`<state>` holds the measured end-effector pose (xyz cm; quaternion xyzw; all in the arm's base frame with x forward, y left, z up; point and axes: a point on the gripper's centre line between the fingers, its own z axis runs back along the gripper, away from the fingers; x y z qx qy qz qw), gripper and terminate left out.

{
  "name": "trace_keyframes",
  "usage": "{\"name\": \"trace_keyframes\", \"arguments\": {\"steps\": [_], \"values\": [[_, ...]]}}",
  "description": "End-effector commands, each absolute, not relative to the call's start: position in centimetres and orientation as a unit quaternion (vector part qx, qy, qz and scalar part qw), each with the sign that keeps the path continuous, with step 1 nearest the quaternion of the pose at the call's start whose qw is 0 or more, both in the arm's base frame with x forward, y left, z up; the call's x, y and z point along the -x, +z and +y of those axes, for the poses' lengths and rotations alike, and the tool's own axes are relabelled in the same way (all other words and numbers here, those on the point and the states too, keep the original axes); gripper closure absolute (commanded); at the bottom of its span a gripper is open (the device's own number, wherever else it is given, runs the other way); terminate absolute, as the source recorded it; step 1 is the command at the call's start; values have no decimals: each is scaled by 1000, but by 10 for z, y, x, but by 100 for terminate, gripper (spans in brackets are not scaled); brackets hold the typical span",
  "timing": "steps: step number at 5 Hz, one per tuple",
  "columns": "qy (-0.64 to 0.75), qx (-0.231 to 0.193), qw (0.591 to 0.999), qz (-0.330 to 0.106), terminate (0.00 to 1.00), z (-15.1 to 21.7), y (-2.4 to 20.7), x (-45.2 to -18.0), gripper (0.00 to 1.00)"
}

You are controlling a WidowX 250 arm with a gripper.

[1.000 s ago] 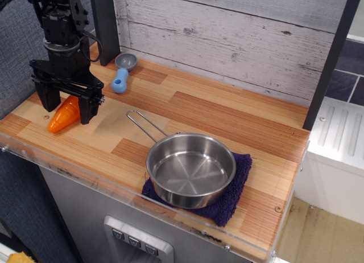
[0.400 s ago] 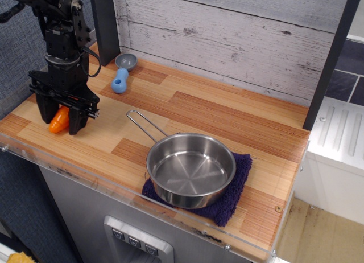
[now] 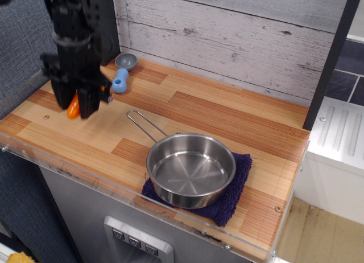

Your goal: Place the carrot inside of the pot.

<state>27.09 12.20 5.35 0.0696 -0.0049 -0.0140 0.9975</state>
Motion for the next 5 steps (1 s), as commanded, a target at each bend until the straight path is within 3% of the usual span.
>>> {"name": "trace_keyframes", "arguments": {"steps": [1,3,5], "values": [[-131,-50,986,-93,0,45,129,-261,100],[-220,-40,973,-64,0,-43,107,-232,100],[-236,-42,971,-17,0,-52,67,-231,100]]}}
